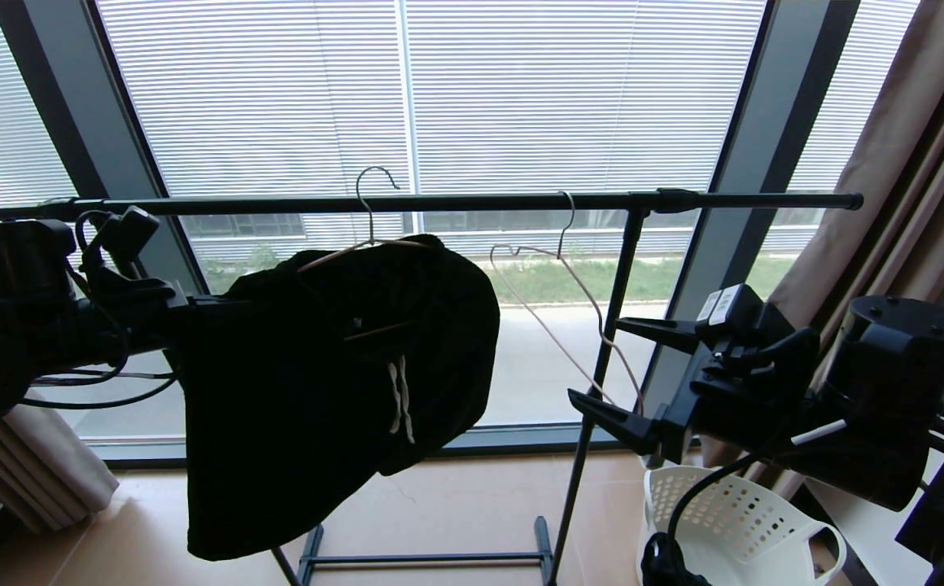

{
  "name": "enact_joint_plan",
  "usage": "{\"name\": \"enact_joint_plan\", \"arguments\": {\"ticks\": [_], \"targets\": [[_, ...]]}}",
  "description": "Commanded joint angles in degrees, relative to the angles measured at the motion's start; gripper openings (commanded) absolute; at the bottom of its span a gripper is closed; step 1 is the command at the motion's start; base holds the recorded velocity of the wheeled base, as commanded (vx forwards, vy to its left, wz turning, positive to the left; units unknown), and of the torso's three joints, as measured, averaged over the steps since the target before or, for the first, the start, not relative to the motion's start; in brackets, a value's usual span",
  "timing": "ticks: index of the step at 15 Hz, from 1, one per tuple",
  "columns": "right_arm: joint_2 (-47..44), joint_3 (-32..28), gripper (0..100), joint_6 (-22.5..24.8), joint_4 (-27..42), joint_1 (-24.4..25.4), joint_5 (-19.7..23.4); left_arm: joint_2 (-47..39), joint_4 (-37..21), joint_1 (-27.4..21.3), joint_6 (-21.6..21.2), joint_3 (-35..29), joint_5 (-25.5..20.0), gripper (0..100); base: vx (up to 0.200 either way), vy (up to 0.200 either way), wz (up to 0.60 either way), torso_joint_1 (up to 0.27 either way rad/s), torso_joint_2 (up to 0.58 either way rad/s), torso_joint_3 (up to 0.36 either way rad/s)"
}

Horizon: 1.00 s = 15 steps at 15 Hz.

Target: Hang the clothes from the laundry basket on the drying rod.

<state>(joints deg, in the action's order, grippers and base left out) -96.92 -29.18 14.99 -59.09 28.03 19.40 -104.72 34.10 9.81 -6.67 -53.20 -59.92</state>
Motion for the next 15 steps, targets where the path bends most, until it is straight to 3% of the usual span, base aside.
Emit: {"name": "enact_joint_plan", "arguments": {"ticks": [1, 6, 15], "targets": [[-0.6, 0.1, 100, 0.0, -0.2, 0.0, 0.0, -1.5, 0.6, 0.0, 0.5, -0.1, 0.0, 0, 0.0, 0.0, 0.0, 0.0, 0.0, 0.0], [-0.7, 0.2, 100, 0.0, -0.2, 0.1, 0.0, -3.2, 6.2, 0.0, 5.3, 0.2, 0.0, 0, 0.0, 0.0, 0.0, 0.0, 0.0, 0.0], [-1.4, 0.2, 100, 0.0, -0.4, 0.1, 0.0, -4.5, 6.7, -0.1, 5.4, 0.2, 0.0, 0, 0.0, 0.0, 0.0, 0.0, 0.0, 0.0]]}}
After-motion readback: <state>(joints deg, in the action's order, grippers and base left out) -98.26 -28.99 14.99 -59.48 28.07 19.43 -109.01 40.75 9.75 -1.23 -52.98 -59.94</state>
